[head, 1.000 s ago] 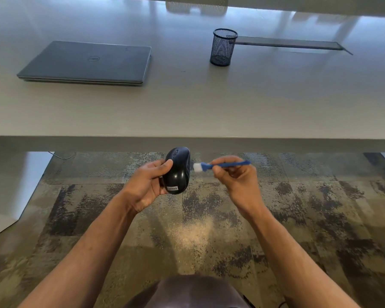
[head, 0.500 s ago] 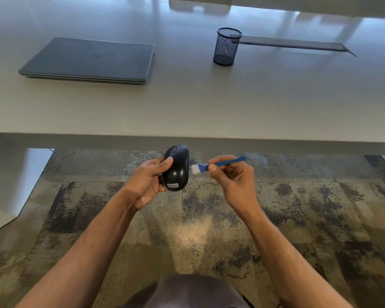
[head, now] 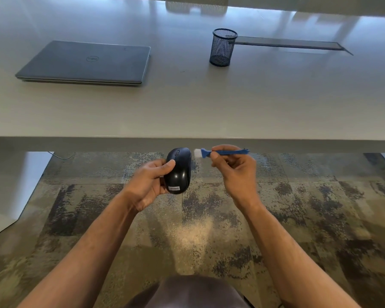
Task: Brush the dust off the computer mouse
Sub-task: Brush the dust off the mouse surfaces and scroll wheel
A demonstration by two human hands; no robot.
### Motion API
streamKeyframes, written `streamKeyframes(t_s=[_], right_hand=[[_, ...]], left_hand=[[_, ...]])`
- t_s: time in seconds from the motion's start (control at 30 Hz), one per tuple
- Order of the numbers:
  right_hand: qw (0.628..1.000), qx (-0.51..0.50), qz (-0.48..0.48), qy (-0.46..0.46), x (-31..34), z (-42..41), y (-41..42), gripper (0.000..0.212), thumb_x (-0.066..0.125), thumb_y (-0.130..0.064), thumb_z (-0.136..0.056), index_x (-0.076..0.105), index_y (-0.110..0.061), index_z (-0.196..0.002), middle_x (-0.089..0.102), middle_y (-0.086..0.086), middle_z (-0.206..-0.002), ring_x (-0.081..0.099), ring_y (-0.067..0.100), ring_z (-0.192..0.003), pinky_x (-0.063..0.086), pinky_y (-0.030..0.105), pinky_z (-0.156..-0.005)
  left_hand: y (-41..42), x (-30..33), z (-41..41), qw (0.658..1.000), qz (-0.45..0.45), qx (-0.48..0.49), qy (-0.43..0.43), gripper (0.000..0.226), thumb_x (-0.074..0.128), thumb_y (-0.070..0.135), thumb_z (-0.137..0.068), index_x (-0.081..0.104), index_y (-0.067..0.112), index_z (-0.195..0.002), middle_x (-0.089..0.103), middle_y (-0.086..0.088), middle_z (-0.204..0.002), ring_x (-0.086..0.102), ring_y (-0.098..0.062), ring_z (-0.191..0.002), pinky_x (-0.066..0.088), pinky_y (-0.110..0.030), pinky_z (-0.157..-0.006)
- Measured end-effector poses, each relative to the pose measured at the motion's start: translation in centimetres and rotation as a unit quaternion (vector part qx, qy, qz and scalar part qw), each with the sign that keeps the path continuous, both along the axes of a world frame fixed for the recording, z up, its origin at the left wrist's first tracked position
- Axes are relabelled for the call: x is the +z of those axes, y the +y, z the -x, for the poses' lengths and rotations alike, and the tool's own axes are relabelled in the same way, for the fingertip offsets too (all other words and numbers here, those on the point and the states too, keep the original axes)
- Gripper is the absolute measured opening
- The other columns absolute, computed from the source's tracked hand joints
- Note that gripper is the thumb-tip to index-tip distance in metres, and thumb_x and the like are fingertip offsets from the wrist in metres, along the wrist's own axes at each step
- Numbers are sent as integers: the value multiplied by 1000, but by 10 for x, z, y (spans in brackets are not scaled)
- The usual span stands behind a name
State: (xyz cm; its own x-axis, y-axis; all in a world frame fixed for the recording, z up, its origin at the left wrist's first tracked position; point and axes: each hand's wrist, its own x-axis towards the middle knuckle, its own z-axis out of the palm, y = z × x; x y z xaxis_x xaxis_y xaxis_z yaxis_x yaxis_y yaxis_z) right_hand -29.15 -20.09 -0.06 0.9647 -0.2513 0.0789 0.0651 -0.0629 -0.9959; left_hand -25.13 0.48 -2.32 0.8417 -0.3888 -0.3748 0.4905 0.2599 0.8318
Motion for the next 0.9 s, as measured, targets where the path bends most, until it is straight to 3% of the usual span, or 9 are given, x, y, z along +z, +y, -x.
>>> streamKeyframes(t_s=[0.17,0.27,0.4,0.57,0.77,0.9], right_hand=[[999,36,-10,30,-15,8,6,13,67,-6,-92,70,-19,-92,72,7,-79,66,14,-74,57,28,-77],[996,64,-30,50,-21,15,3,15,66,-1,-91,71,-15,-88,71,0,-74,65,11,-70,55,24,-73],[997,17,-65,38,-11,7,-4,13,64,0,-92,69,-12,-89,70,1,-75,62,6,-64,50,16,-63],[994,9,-91,51,-15,3,1,8,64,-6,-94,70,-10,-98,73,2,-81,64,7,-66,50,17,-63],[991,96,-65,70,-29,24,-2,10,62,2,-93,70,-5,-93,68,16,-79,62,10,-63,49,16,-62],[994,41,-90,53,-19,13,-11,10,62,-3,-94,70,-9,-94,71,7,-80,62,9,-65,50,17,-63]], left_hand=[[0,2,1,1000,3,7,-2,43,60,23,-82,59,-1,-118,68,-17,-106,69,-27,-90,58,-35,-67],[2,2,2,1000,4,14,3,44,61,22,-81,58,-1,-119,69,-18,-107,70,-28,-90,59,-35,-66],[0,3,4,1000,3,12,5,44,61,22,-80,59,0,-118,69,-16,-106,70,-26,-88,59,-34,-65],[-5,5,4,1000,6,10,-4,40,60,23,-81,61,0,-114,70,-15,-100,70,-25,-85,58,-33,-64],[-3,5,2,1000,-2,20,-11,37,61,24,-80,63,1,-110,72,-13,-96,71,-25,-85,59,-34,-65],[-6,4,2,1000,-3,20,-5,42,62,23,-80,61,-1,-115,71,-15,-101,70,-26,-87,59,-36,-67]])
